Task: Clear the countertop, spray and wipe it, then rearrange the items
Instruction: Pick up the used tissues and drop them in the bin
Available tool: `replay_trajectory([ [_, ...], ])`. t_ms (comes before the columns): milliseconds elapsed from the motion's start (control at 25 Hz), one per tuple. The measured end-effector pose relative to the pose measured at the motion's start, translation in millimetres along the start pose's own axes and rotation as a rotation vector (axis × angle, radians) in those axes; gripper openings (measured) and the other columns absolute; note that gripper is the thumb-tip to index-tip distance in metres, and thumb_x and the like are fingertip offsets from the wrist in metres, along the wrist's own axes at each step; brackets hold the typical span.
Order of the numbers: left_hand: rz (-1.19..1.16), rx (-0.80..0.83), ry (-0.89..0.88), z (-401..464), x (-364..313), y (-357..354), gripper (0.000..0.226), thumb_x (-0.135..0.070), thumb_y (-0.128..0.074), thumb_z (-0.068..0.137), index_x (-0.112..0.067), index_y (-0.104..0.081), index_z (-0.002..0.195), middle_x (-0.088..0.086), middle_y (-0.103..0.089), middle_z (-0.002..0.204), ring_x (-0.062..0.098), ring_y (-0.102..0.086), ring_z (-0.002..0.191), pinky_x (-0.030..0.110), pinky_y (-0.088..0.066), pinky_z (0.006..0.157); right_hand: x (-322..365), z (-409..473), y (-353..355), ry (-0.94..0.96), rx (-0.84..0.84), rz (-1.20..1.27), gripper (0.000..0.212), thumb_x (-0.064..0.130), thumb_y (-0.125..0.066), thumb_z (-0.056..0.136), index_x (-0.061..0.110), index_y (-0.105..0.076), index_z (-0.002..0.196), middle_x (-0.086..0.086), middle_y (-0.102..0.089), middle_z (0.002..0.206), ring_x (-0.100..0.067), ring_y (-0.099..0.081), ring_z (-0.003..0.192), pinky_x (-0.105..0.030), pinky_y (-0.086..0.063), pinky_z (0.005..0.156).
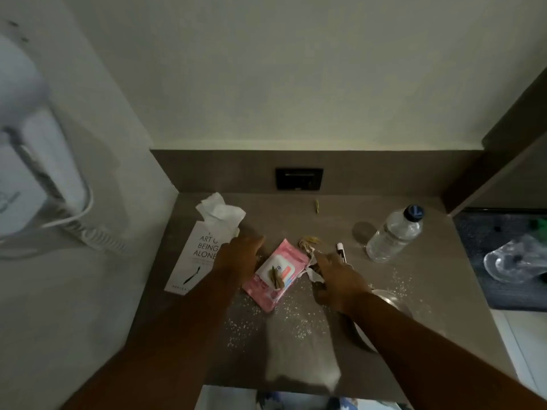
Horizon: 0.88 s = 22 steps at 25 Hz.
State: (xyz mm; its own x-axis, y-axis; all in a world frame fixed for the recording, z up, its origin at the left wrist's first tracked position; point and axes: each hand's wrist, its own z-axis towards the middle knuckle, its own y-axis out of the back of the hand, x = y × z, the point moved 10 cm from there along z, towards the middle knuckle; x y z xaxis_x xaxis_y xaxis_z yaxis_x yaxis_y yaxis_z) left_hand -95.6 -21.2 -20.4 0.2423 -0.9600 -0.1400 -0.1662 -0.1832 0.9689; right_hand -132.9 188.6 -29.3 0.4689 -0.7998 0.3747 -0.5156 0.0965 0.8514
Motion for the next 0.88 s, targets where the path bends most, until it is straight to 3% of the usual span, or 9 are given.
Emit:
replay_trajectory([
  [80, -0.016, 0.080, 0.030, 8, 9, -16, 0.047, -0.018, -0.047, 0.096, -0.025, -0.042, 0.142, 0.007, -0.055, 0.136, 0.027, -0.056, 0.119, 0.042, -0.048, 0.093, 3, 14, -3, 0.045, 0.018, -0.083, 0.105, 0.025, -0.075, 0.075, 0.033, -0.003, 0.151, -0.007, -0.005, 0.162, -0.037, -0.052, 0.122, -0.045, -0.054, 0.086],
  [160, -0.008, 0.074, 0.057, 12, 17, -24, 0.046, -0.013, -0.044, 0.097, -0.025, -0.043, 0.142, 0.010, -0.054, 0.136, 0.028, -0.055, 0.120, 0.040, -0.049, 0.094, 2, 30, -2, 0.080, 0.052, -0.136, 0.123, 0.015, -0.081, 0.071, 0.036, 0.009, 0.152, -0.004, 0.020, 0.162, -0.039, -0.044, 0.131, -0.046, -0.054, 0.090],
  [240, -0.017, 0.055, 0.063, 17, 22, -28, 0.044, -0.013, -0.043, 0.099, -0.023, -0.044, 0.142, 0.013, -0.052, 0.138, 0.028, -0.055, 0.121, 0.037, -0.048, 0.095, 2, 48, 2, 0.115, 0.086, -0.167, 0.127, 0.006, -0.081, 0.069, 0.038, 0.011, 0.151, -0.002, 0.027, 0.159, -0.038, -0.045, 0.130, -0.039, -0.056, 0.085],
  [400, -0.076, 0.042, 0.124, 24, 37, -30, 0.040, -0.014, -0.047, 0.099, -0.019, -0.049, 0.138, 0.014, -0.050, 0.137, 0.028, -0.055, 0.119, 0.034, -0.048, 0.095, 7, 67, -3, 0.209, 0.209, -0.296, 0.095, 0.009, -0.075, 0.078, 0.032, -0.020, 0.152, -0.003, -0.010, 0.163, -0.032, -0.044, 0.131, -0.034, -0.050, 0.092],
  [560, -0.124, 0.011, 0.142, 24, 37, -25, 0.029, -0.017, -0.046, 0.100, -0.009, -0.058, 0.125, 0.013, -0.057, 0.123, 0.026, -0.061, 0.106, 0.031, -0.050, 0.086, 12, 70, -1, 0.209, 0.225, -0.277, 0.048, 0.018, -0.064, 0.087, 0.024, -0.055, 0.134, -0.006, -0.039, 0.150, -0.028, -0.053, 0.123, -0.037, -0.049, 0.094],
  [640, -0.162, -0.004, 0.117, 20, 31, -22, 0.025, -0.014, -0.048, 0.099, -0.009, -0.061, 0.119, 0.011, -0.060, 0.121, 0.022, -0.061, 0.103, 0.026, -0.050, 0.084, 17, 68, 4, 0.223, 0.156, -0.256, 0.032, 0.019, -0.060, 0.089, 0.021, -0.063, 0.121, -0.007, -0.053, 0.135, -0.026, -0.058, 0.116, -0.036, -0.049, 0.091],
  [720, -0.189, -0.065, 0.025, 14, 18, -7, 0.020, -0.009, -0.054, 0.095, -0.011, -0.064, 0.112, 0.009, -0.061, 0.118, 0.017, -0.061, 0.099, 0.020, -0.047, 0.079, 10, 69, 15, 0.148, 0.058, -0.150, 0.017, 0.019, -0.061, 0.088, 0.018, -0.068, 0.103, -0.006, -0.063, 0.113, -0.022, -0.062, 0.099, -0.031, -0.047, 0.079],
  [800, -0.268, -0.194, -0.049, 6, 9, 21, 0.022, -0.003, -0.057, 0.090, -0.010, -0.067, 0.108, 0.007, -0.064, 0.114, 0.018, -0.060, 0.100, 0.019, -0.043, 0.078, -5, 76, 36, 0.024, -0.070, 0.033, 0.012, 0.015, -0.063, 0.087, 0.015, -0.071, 0.096, -0.008, -0.068, 0.099, -0.020, -0.062, 0.084, -0.031, -0.048, 0.073],
  [880, -0.366, -0.379, -0.025, -4, 20, 59, 0.019, -0.003, -0.052, 0.090, -0.009, -0.069, 0.096, 0.007, -0.068, 0.096, 0.020, -0.061, 0.090, 0.024, -0.045, 0.074, -17, 88, 64, -0.055, -0.226, 0.202, 0.010, 0.009, -0.064, 0.086, 0.014, -0.073, 0.089, -0.007, -0.070, 0.088, -0.018, -0.063, 0.075, -0.030, -0.049, 0.069],
])
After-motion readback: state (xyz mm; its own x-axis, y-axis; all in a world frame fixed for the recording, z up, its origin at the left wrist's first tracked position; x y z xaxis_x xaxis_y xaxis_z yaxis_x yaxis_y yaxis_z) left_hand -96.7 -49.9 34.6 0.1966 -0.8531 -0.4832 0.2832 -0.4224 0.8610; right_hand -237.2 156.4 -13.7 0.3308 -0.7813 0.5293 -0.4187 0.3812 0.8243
